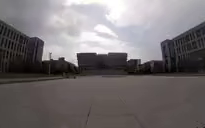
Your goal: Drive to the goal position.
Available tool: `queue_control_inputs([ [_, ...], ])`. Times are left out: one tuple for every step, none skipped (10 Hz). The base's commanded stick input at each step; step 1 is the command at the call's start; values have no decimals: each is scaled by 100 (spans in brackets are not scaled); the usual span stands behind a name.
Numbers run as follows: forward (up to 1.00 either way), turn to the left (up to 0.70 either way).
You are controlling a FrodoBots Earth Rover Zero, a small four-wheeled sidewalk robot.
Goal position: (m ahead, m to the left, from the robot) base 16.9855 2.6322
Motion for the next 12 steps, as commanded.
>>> queue_control_inputs([
  [70, 0],
  [70, 0],
  [70, 0],
  [70, 0],
  [70, 0],
  [70, 0],
  [70, 0],
  [70, 0],
  [70, 0],
  [70, 0],
  [70, 0],
  [70, 0],
])
